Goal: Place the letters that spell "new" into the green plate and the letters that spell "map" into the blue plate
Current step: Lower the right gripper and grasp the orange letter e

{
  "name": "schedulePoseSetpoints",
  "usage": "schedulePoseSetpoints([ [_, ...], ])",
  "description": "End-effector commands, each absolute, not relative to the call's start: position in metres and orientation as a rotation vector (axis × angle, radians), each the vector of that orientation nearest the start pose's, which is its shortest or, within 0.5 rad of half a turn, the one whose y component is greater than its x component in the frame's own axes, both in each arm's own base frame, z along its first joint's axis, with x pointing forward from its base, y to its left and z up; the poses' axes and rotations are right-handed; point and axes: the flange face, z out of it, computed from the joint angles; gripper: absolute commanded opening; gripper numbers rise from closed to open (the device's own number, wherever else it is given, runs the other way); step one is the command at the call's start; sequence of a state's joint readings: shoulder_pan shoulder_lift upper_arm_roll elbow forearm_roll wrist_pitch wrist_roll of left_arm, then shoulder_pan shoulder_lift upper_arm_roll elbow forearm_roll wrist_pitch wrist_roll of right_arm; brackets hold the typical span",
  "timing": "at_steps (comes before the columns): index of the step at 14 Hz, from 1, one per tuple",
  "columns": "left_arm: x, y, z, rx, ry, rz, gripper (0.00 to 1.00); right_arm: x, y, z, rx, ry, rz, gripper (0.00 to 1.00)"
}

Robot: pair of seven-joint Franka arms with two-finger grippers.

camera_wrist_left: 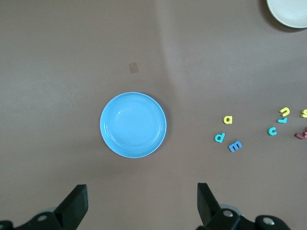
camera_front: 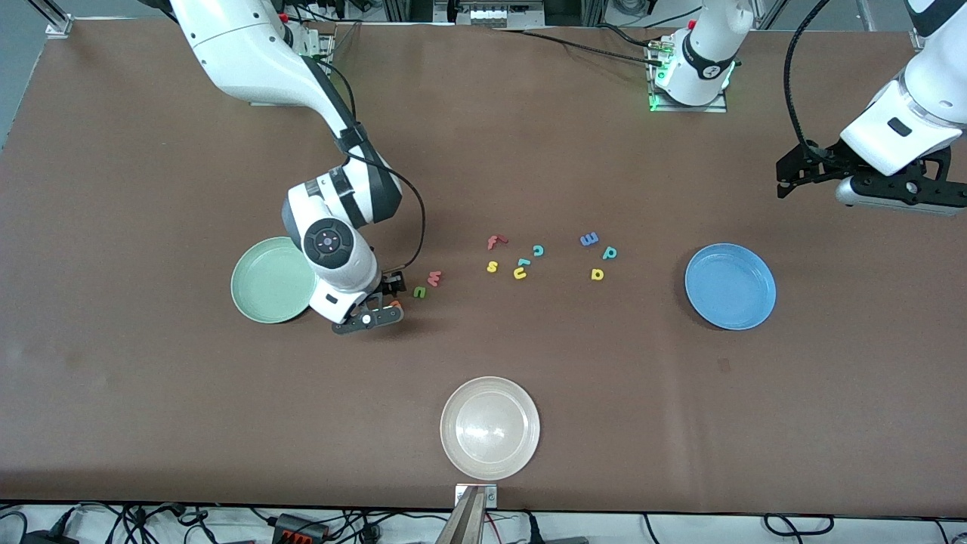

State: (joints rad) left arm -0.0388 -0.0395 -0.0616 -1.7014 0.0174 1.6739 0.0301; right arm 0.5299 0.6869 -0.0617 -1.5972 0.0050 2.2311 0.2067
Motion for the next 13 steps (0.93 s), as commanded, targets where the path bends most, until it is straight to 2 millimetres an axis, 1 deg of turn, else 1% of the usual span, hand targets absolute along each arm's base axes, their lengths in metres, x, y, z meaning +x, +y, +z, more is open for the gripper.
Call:
schedulePoseSetpoints([
  [1, 0.549, -0.055, 0.598, -3.125, 0.234, -0.012, 1.00, 0.618, 0.330, 0.220, -3.150, -0.437, 0.014, 0.67],
  [5, 0.549, -0.055, 0.598, -3.125, 0.234, -0.012, 1.00, 0.616, 0.337, 0.200, -3.142, -0.472, -0.016, 0.64],
  [8, 0.549, -0.055, 0.598, -3.125, 0.234, -0.012, 1.00, 0.615, 0.339, 0.195, -3.142, -0.495, -0.023, 0.63],
  [9, 0.549, -0.055, 0.598, -3.125, 0.234, -0.012, 1.00, 0.615, 0.339, 0.195, -3.144, -0.498, -0.024, 0.58],
  [13, 0.549, -0.055, 0.598, -3.125, 0.234, -0.012, 1.00, 0.612, 0.343, 0.182, -3.142, -0.512, -0.027, 0.55],
])
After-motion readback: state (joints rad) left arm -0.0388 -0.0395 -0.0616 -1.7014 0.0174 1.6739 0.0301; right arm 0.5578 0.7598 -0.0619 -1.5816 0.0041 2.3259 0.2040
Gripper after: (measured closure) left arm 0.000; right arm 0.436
